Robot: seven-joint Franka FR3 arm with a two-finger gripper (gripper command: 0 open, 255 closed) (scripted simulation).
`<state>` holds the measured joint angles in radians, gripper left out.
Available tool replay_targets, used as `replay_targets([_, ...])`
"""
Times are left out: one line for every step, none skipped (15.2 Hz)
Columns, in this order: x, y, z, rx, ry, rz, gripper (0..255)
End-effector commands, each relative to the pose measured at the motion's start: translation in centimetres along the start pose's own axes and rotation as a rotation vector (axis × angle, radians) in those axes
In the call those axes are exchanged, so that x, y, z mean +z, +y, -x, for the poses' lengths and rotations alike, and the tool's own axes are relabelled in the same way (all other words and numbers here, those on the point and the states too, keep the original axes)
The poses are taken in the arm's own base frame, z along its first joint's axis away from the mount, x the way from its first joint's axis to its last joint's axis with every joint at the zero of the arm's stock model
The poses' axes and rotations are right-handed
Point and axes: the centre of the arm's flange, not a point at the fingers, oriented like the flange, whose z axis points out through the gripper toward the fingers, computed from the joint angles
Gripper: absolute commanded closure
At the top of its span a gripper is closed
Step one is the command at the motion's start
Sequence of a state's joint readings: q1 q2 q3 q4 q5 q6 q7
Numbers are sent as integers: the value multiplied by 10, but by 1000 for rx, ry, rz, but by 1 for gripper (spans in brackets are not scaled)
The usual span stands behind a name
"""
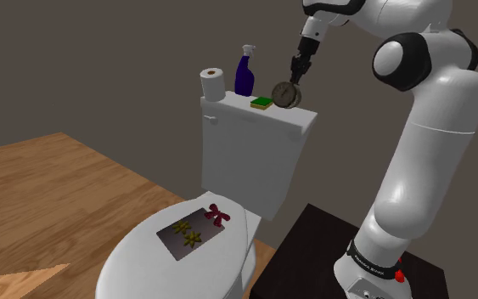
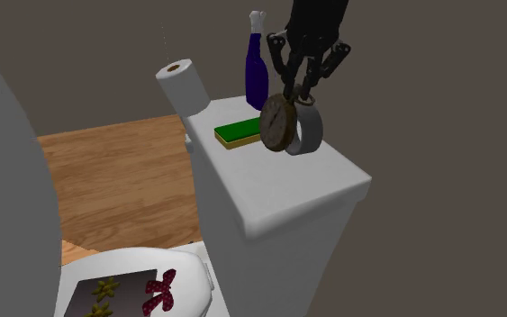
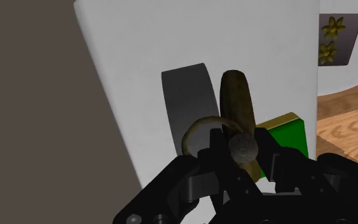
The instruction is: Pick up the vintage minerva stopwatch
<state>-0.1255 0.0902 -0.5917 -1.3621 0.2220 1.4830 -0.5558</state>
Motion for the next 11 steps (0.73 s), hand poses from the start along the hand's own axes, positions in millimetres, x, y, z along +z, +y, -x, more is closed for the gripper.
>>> replay_targets([-9, -1, -1, 0, -1, -1, 255])
replay_targets([-15, -1, -2, 0, -1, -1, 255])
replay_targets([-20, -2, -3, 0, -1, -1, 255])
replay_targets([-25, -2, -3, 0, -1, -1, 255])
replay_targets([-30, -3, -4, 0, -1, -1, 255])
replay_targets([-35, -4, -5, 0, -1, -1, 255])
replay_targets([-40, -4, -5, 0, -1, -1, 255])
replay_targets([-46, -5, -6, 0, -1, -1, 255])
replay_targets([-51, -6, -7, 0, -1, -1, 255])
replay_targets([-56, -6, -7, 0, -1, -1, 255])
replay_targets([-61, -7, -8, 0, -1, -1, 255])
